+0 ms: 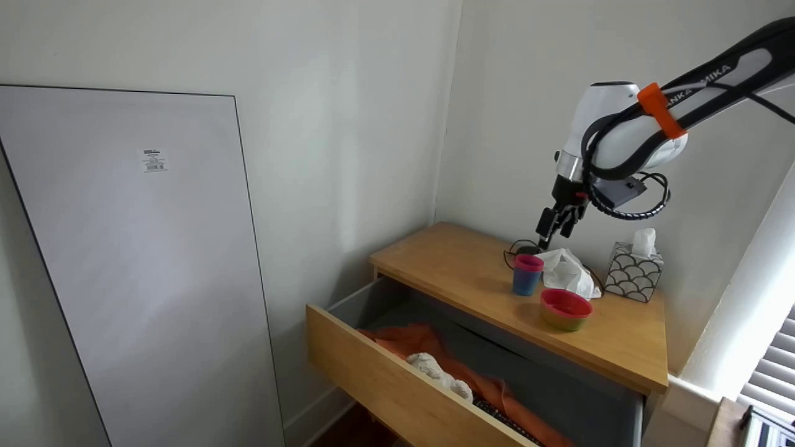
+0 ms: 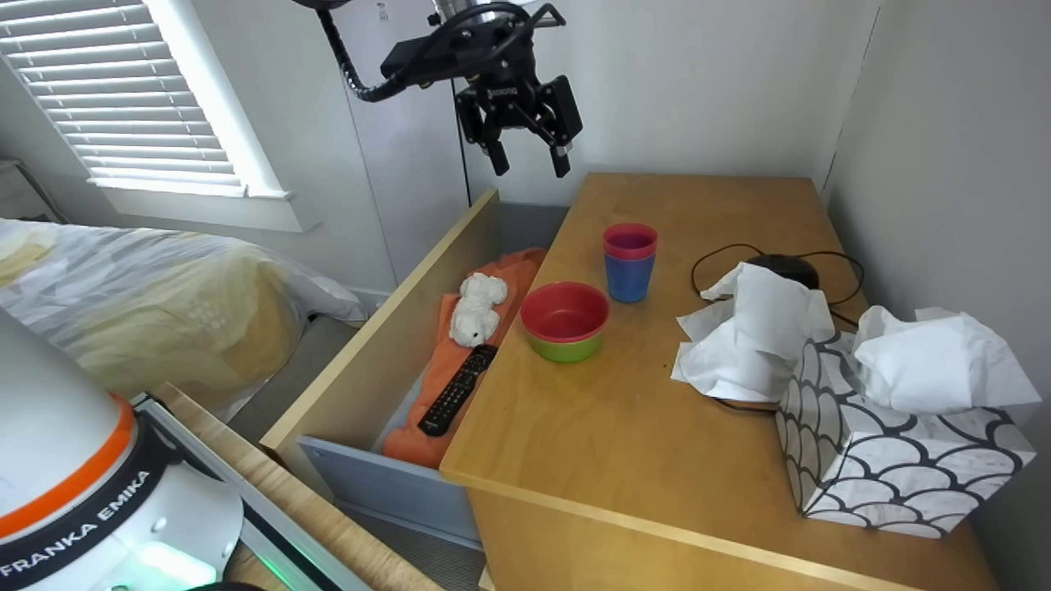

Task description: Move the stacked cups to the right.

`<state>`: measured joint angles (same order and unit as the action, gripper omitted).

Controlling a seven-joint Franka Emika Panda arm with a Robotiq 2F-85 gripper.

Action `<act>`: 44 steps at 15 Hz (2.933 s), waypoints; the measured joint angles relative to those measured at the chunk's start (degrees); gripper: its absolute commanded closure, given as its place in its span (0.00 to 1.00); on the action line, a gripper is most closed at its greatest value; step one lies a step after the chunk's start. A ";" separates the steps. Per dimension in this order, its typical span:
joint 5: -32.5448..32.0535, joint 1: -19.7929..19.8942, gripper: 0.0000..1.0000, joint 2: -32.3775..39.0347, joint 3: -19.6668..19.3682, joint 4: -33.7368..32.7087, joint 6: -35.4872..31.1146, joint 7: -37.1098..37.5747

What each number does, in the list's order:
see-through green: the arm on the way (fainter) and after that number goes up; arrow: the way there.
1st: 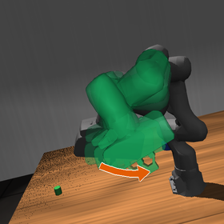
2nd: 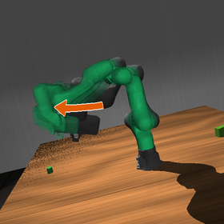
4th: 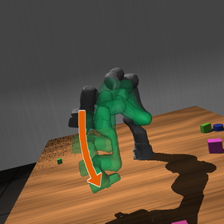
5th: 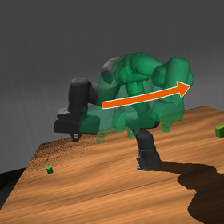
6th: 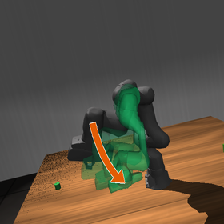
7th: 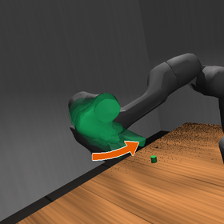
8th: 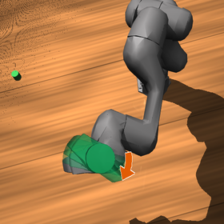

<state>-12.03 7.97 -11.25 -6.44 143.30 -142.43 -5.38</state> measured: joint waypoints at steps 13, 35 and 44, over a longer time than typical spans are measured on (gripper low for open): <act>12.49 0.07 0.00 14.67 -2.61 -3.75 -15.61 -25.41; 18.99 7.29 0.99 25.75 1.77 -12.76 -15.46 -30.94; 13.21 6.58 0.99 21.31 -1.41 -12.64 -5.12 -15.89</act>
<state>1.18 14.55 10.06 -7.85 130.66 -147.55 -21.27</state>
